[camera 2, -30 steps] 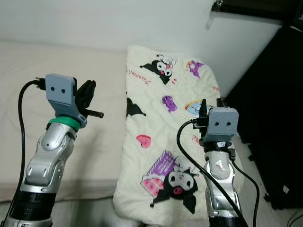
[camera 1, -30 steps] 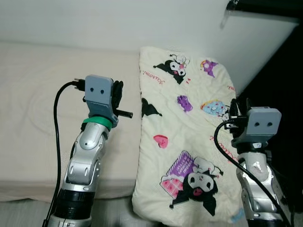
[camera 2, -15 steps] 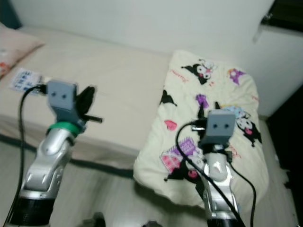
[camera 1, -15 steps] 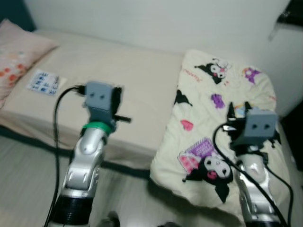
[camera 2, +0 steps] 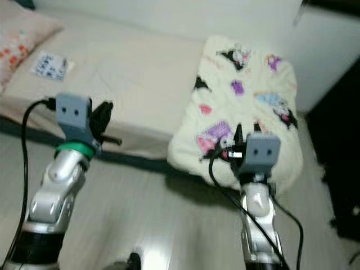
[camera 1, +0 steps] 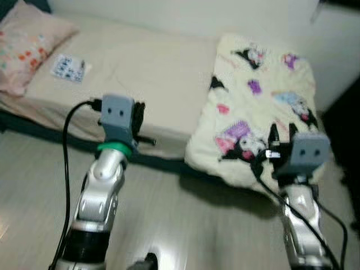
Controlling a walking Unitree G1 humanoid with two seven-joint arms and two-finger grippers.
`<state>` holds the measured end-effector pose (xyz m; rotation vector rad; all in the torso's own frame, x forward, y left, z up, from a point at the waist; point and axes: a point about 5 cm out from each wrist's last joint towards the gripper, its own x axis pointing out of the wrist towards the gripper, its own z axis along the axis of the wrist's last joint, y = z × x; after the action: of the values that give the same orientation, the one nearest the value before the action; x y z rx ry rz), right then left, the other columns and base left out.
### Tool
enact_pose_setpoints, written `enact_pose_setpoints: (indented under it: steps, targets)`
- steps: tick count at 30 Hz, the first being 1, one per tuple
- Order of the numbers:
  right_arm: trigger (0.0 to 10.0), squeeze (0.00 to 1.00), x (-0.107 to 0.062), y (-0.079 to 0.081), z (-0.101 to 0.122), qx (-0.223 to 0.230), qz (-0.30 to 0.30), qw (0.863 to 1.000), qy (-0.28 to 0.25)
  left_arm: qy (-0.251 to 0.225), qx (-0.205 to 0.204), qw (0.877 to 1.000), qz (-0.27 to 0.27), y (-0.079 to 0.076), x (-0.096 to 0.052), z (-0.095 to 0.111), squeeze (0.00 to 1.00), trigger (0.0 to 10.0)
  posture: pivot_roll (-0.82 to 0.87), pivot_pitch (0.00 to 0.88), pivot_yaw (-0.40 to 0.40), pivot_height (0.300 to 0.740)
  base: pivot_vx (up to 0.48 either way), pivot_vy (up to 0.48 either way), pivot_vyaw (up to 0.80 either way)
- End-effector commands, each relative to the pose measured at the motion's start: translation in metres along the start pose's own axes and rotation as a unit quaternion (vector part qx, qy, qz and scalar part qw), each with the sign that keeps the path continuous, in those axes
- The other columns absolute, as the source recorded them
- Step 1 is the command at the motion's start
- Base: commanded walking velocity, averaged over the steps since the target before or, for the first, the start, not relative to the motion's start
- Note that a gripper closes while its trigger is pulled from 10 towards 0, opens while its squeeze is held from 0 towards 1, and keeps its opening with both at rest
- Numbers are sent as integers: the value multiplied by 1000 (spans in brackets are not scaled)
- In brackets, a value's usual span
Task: Clean up the room
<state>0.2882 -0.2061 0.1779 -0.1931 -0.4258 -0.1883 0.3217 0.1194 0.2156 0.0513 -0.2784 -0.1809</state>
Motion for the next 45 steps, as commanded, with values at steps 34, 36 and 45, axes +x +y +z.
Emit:
enact_pose_setpoints:
  steps: [34,36,45]
  targets:
    - [10000,0,-4,6,-3,-2,30,1000,8,4,5,1000,-4,-2,1,-4,0,10000,-74,112,-32,740,362,0,206]
    - [10000,0,-5,7,-3,8,35,999,7,6,4,1000,-2,-1,1,-4,0,10000,-74,112,-32,740,150,0,0]
    - [10000,0,-11,18,-10,35,75,996,29,20,-6,1000,-15,-6,-2,-10,0,10000,-74,112,-32,740,0,0,0]
